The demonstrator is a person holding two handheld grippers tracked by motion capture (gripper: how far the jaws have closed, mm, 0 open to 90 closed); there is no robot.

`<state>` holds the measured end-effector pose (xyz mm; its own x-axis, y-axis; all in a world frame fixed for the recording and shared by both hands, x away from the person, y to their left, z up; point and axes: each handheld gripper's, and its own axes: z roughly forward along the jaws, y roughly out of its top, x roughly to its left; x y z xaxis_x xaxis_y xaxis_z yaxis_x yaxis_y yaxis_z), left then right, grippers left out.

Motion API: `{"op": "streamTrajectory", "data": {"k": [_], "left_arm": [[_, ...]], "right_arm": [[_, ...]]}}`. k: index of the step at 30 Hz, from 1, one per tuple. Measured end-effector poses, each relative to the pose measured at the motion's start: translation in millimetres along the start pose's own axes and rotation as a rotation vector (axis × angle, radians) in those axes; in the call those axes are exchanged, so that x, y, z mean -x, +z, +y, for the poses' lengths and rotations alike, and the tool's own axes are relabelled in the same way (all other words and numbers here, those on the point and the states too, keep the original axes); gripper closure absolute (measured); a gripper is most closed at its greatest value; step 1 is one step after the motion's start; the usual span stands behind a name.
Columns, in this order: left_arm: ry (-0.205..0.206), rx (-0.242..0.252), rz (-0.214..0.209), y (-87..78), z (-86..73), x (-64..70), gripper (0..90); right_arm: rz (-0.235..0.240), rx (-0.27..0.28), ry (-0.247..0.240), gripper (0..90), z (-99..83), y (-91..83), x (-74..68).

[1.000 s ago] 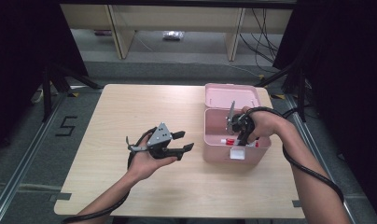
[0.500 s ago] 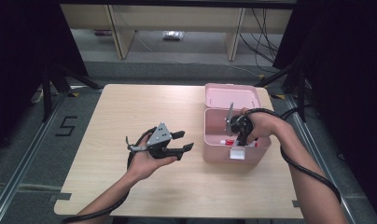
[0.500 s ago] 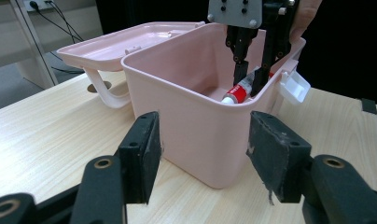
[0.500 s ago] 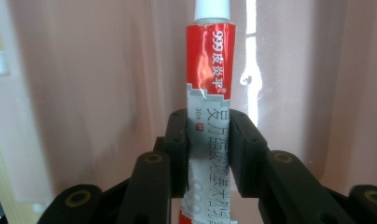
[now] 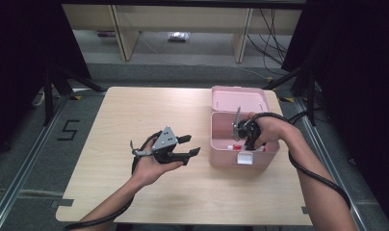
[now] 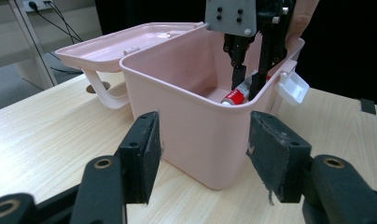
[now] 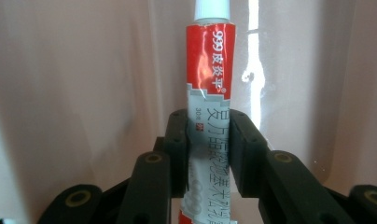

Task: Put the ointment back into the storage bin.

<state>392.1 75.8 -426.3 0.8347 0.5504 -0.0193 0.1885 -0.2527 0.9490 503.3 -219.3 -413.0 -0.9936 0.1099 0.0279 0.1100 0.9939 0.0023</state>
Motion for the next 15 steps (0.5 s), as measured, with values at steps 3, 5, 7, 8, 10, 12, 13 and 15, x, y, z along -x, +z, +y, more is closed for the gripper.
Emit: {"op": "streamTrajectory", "data": {"k": [3, 5, 7, 8, 10, 12, 13, 15], "left_arm": [[-0.001, 0.000, 0.000, 0.2, -0.3, 0.1, 43.5], [0.000, 0.002, -0.001, 0.3, -0.5, 0.3, 43.5], [0.000, 0.002, 0.000, 0.1, -0.4, 0.2, 43.5], [0.000, 0.002, 0.001, -0.1, -0.3, 0.1, 43.5], [-0.004, 0.002, 0.001, -0.2, -0.1, 0.4, 43.5], [-0.005, 0.002, 0.002, -0.2, 0.1, 0.4, 43.5], [-0.004, 0.002, 0.001, 0.0, 0.2, 0.3, 43.5], [-0.004, 0.002, 0.001, 0.2, 0.2, 0.5, 43.5]], "right_arm": [[-0.003, -0.009, 0.031, 72.1, -0.5, 0.5, -1.0], [0.004, -0.028, 0.085, 72.1, 0.1, -0.2, -4.6], [0.019, -0.027, 0.100, 72.1, 0.2, 0.5, -4.8], [0.014, -0.026, 0.089, 72.1, 0.2, 0.4, -4.3], [0.018, -0.030, 0.097, 72.1, 0.1, 0.6, -3.8], [0.013, -0.027, 0.093, 72.1, 0.1, 1.0, -3.4], [0.013, -0.024, 0.091, 72.1, 0.1, 1.1, -3.0], [0.020, -0.010, 0.067, 72.1, 0.0, 2.1, -0.6]]}}
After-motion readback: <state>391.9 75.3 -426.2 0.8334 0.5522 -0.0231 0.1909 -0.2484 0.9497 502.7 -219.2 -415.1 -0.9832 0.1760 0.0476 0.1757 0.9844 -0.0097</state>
